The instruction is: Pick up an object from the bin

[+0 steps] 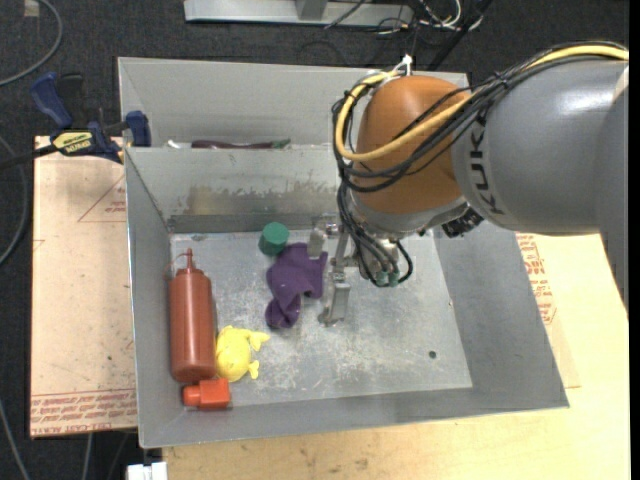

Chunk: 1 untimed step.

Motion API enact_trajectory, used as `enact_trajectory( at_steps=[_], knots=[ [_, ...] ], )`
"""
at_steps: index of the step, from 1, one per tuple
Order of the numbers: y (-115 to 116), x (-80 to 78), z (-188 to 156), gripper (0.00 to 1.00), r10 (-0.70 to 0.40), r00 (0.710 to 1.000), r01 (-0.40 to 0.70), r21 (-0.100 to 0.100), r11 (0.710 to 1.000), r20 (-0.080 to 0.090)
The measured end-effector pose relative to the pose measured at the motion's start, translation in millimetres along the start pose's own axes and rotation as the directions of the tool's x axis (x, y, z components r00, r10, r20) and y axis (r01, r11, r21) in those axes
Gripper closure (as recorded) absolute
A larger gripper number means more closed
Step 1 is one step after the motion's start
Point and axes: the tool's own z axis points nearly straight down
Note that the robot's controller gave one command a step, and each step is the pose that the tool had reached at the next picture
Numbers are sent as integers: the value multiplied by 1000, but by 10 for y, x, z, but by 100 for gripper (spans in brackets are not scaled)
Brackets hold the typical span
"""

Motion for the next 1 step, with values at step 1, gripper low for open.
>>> enact_trajectory(
  at_steps=[1],
  knots=[
    [205,139,443,0,160,987,-160,1,987,-7]
  ],
)
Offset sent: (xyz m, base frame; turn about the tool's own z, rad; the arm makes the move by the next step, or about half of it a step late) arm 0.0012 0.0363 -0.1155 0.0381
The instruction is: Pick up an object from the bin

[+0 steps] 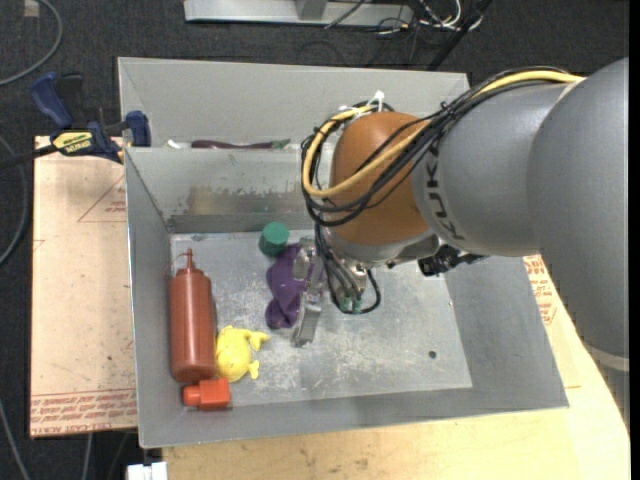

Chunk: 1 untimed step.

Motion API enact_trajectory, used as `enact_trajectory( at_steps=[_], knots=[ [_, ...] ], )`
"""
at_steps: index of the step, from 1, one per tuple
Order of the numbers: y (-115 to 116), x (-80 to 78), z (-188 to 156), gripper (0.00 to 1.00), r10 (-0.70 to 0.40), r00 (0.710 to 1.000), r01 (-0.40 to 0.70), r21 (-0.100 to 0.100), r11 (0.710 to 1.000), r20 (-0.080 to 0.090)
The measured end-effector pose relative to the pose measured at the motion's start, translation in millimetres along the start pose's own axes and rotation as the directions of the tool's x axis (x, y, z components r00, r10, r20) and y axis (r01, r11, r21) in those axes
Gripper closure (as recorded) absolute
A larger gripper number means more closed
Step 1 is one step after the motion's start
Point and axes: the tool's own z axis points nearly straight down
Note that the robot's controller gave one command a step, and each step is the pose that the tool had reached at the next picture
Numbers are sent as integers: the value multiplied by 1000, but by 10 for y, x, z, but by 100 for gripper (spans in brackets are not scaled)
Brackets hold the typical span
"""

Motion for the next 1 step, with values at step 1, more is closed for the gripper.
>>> enact_trajectory(
  at_steps=[1],
  knots=[
    [182,-127,692,100,-121,993,121,-2,993,10]
  ],
)
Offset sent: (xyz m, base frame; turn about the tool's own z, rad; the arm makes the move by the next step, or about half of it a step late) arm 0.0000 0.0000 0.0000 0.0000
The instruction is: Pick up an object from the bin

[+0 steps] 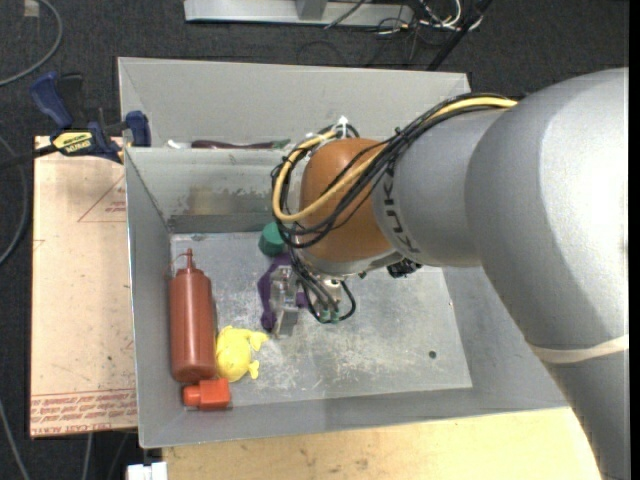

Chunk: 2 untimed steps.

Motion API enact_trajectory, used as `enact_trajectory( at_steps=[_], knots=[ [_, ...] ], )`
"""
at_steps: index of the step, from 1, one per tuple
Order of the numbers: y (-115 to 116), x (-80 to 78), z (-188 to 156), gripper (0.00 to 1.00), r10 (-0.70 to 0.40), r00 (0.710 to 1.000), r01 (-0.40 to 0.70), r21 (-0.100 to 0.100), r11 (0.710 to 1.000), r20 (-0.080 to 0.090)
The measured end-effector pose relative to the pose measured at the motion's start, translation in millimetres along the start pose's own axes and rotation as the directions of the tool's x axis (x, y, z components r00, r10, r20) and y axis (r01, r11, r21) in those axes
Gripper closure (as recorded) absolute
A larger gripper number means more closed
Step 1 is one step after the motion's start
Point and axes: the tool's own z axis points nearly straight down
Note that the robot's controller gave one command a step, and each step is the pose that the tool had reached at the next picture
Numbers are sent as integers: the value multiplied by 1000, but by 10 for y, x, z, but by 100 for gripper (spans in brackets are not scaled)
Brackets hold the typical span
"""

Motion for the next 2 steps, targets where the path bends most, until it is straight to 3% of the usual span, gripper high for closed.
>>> enact_trajectory(
  at_steps=[1,2],
  knots=[
    [0,0,0,100,1,1000,-1,0,1000,0],
    [28,4,-342,100,2,1000,-2,2,1000,-8]
  ],
)
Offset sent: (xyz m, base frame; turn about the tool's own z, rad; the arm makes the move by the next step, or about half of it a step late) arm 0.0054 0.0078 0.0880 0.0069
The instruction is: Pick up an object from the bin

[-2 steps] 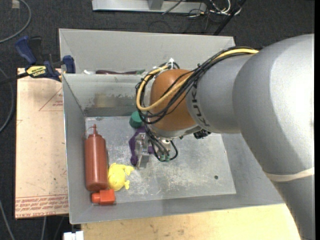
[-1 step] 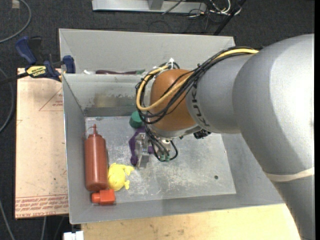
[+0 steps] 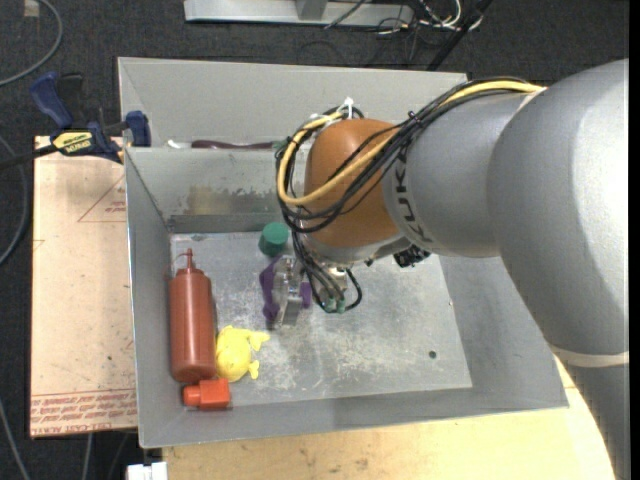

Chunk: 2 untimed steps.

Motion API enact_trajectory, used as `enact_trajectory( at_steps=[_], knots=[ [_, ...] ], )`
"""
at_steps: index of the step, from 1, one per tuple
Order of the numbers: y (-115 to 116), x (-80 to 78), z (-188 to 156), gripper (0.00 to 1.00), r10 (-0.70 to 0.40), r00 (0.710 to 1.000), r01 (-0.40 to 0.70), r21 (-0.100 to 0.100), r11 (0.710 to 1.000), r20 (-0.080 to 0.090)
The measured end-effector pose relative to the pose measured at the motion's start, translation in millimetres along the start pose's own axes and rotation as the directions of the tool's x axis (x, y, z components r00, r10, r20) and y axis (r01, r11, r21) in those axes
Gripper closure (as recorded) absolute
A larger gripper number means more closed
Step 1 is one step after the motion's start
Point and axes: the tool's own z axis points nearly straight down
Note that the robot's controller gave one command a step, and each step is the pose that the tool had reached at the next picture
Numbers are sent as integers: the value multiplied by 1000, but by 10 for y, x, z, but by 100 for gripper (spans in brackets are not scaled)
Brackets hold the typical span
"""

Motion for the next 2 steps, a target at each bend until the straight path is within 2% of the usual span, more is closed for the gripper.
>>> enact_trajectory(
  at_steps=[1,2],
  knots=[
    [27,-62,-453,100,10,1000,-10,-5,1000,13],
    [12,-122,-493,100,41,999,-41,-3,999,6]
  ],
)
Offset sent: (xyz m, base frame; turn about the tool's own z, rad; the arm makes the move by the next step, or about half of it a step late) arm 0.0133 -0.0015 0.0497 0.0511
